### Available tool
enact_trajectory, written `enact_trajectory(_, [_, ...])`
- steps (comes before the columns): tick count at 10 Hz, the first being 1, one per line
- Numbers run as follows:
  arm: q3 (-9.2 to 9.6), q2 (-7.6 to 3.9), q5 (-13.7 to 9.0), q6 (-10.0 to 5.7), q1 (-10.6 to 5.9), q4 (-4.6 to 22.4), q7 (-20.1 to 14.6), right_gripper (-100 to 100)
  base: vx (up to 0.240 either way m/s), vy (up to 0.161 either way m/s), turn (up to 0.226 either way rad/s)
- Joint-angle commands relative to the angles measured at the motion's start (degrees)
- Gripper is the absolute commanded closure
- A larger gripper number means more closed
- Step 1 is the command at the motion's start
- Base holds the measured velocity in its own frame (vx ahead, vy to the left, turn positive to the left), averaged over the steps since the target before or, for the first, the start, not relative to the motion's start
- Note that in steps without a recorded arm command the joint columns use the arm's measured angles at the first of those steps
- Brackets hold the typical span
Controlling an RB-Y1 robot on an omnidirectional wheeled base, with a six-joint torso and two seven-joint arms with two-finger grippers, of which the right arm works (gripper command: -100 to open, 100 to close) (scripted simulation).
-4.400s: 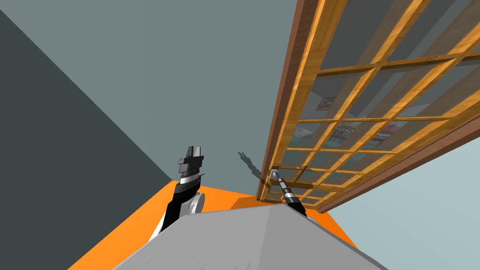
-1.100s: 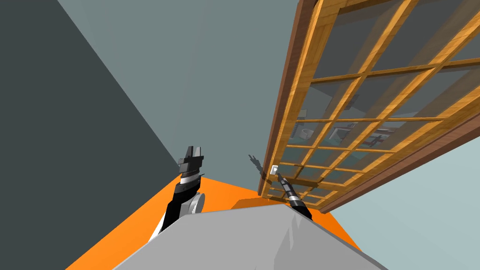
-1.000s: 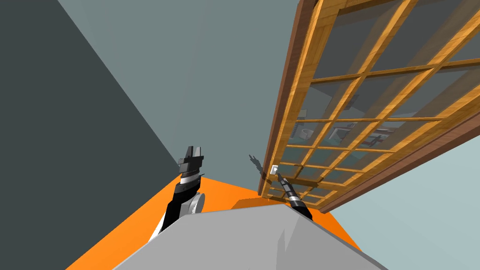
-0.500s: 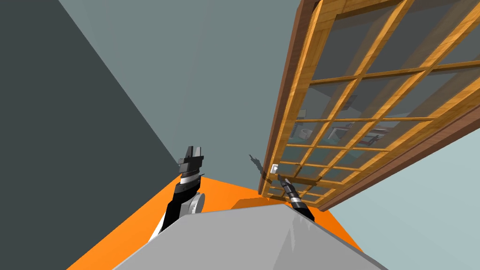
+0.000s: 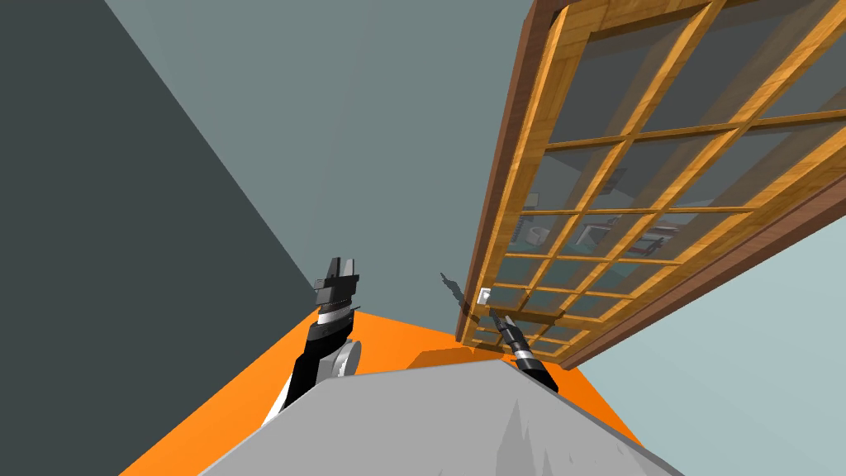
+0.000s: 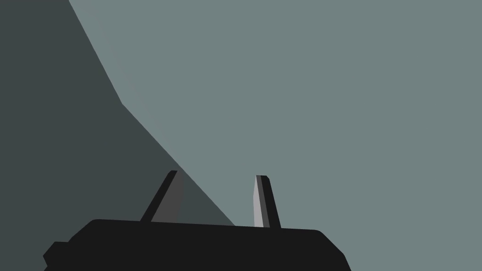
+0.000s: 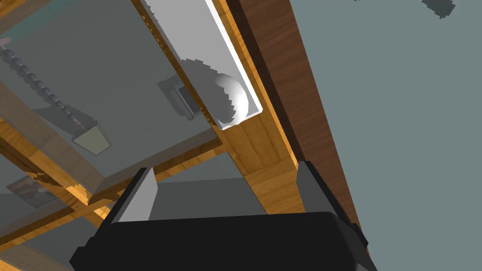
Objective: Pull the door open
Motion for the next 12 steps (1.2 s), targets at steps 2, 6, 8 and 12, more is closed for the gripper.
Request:
enact_trajectory(2, [-0.58,-0.05,0.73,-0.20,0.18,0.24,3.85,-100,-0.017,0.027,-0.012])
enact_trajectory(6, [-1.60,-0.16,2.02,-0.47,0.56,0.52,9.89,-100,-0.013,0.021,-0.008])
enact_trajectory(8, [-1.90,-0.19,2.40,-0.55,0.67,0.60,12.47,-100,-0.015,0.020,-0.007])
enact_trajectory(12, [-2.82,-0.29,3.56,-0.78,1.02,0.84,18.28,-100,-0.017,0.025,-0.009])
